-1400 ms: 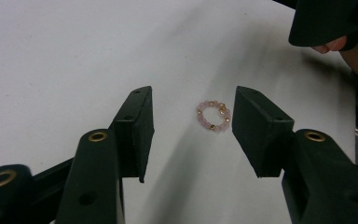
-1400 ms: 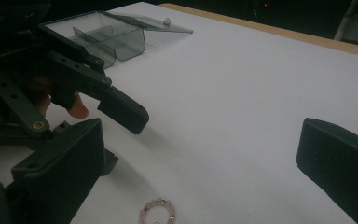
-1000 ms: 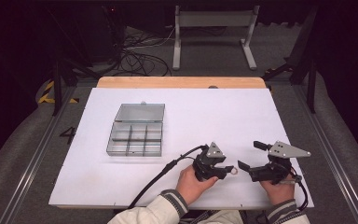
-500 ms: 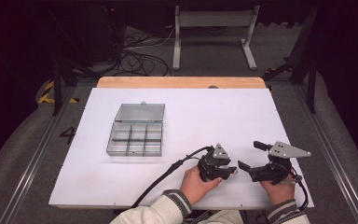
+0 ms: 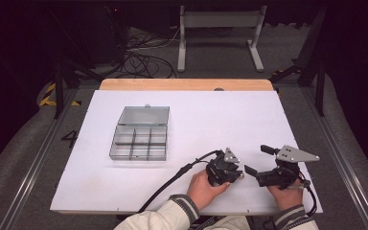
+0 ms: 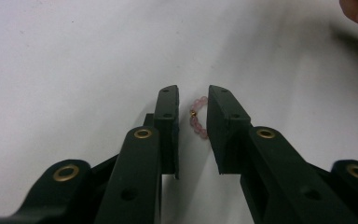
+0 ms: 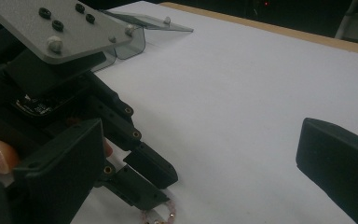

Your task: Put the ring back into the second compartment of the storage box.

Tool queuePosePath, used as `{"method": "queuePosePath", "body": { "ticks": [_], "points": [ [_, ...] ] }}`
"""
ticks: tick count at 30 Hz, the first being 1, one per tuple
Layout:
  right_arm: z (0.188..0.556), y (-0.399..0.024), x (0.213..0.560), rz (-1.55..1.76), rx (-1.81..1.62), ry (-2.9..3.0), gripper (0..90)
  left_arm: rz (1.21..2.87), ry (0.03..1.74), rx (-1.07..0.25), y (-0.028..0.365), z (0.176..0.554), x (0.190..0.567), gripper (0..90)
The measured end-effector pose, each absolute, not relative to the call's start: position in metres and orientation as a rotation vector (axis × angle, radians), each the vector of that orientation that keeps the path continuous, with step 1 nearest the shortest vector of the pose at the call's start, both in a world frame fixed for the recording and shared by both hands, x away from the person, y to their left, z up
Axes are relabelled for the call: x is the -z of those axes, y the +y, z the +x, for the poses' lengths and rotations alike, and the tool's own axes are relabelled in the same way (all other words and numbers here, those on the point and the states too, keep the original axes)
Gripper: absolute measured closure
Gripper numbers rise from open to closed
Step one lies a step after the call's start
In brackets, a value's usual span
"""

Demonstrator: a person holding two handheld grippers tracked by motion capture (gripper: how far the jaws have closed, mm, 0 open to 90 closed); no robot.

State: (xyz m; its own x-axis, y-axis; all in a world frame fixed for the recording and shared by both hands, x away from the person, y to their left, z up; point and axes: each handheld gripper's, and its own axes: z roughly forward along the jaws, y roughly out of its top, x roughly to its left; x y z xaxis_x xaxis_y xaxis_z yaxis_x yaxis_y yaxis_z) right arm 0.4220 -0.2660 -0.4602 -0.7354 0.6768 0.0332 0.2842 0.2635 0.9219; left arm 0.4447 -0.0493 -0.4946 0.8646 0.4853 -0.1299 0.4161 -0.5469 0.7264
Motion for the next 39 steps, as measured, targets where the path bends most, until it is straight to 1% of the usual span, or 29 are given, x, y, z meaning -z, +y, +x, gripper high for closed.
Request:
{"method": "queuePosePath", "body": {
  "ticks": [2,8,11,18,28,33,39],
  "points": [
    [0.422,-0.266,0.46,0.874,-1.464,2.173,2.0,2.223,0.655,-0.116,-0.05,0.444,0.495,76.4],
    [0.422,-0.266,0.46,0.874,-1.464,2.174,2.0,2.235,0.658,-0.167,-0.051,0.443,0.495,84.5],
    [0.422,-0.266,0.46,0.873,-1.463,2.174,2.0,2.24,0.649,-0.181,-0.052,0.443,0.495,86.2],
    [0.422,-0.266,0.46,0.873,-1.462,2.173,2.0,2.237,0.638,-0.171,-0.05,0.443,0.493,87.1],
    [0.422,-0.267,0.46,0.874,-1.474,2.165,2.0,2.204,0.618,-0.206,-0.04,0.439,0.479,87.4],
    [0.421,-0.268,0.46,0.867,-1.478,2.162,2.1,2.2,0.604,-0.244,-0.032,0.436,0.47,87.4],
    [0.421,-0.267,0.46,0.871,-1.474,2.166,2.0,2.169,0.619,-0.245,-0.019,0.435,0.46,87.4]
  ]
}}
